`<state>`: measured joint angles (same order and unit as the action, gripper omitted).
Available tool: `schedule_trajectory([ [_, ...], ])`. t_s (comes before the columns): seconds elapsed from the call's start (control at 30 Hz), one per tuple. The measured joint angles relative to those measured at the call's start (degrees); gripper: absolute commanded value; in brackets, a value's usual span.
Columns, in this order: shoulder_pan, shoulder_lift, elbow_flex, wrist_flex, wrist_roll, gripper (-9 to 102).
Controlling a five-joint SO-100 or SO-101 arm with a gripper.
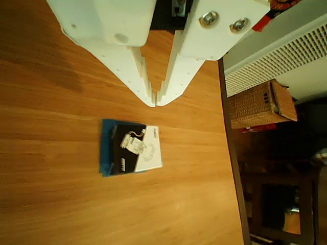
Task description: Push the box on top of the target
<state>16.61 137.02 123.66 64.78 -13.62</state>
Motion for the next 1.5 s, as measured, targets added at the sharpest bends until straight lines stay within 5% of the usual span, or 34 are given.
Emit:
schedule_trajectory([
  [0.77, 0.44, 26.89, 21.27, 7.56, -41.13, 0],
  [1.5, 0.09, 47.11, 34.72, 14.06, -58.97, 0],
])
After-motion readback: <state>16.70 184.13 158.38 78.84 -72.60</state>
